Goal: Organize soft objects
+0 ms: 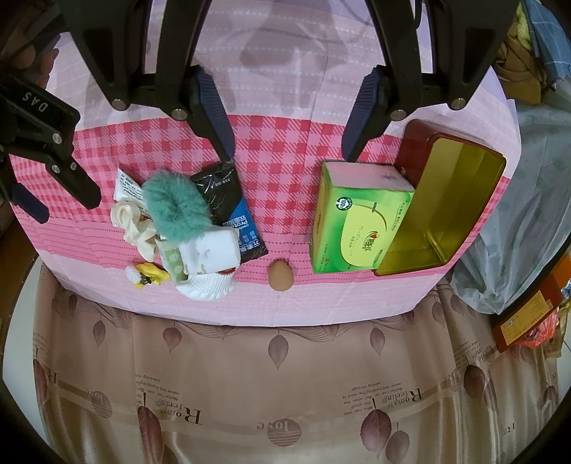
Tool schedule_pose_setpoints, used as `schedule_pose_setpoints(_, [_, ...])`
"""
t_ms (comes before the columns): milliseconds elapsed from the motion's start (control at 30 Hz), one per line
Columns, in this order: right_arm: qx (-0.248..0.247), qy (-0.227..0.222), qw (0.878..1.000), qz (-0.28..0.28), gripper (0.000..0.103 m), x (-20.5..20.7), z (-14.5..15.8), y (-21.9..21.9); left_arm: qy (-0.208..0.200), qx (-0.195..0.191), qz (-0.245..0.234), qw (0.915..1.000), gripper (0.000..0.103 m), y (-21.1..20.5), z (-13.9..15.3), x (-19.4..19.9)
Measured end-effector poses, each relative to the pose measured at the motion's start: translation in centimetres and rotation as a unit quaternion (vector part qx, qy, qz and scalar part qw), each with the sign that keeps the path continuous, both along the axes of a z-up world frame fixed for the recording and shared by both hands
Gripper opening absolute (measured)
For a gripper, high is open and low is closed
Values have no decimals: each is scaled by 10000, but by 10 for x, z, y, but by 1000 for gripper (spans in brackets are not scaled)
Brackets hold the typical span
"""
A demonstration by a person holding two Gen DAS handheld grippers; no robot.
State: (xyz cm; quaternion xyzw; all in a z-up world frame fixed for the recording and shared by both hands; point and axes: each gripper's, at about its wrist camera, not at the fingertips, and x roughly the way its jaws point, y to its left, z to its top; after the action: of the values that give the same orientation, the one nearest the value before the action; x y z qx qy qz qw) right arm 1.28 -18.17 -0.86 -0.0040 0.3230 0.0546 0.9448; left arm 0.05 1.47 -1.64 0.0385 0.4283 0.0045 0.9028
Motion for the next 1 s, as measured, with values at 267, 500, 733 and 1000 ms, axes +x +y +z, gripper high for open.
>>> schedule_pose_setpoints(267, [10,-1,10000,8,102,-1,0,1,21,-4,16,10000,64,1,0,1])
schedule_pose_setpoints(500, [21,-2,10000,7,102,-1,0,1,49,-19,32,10000,64,3,1,2])
schedule_pose_setpoints(733, [25,-1,10000,12,102,-1,0,1,53,-16,33,10000,64,4,1,2])
schedule_pose_setpoints(1000, [14,-7,10000,5,102,-1,-1,1,64,-11,31,10000,64,4,1,2])
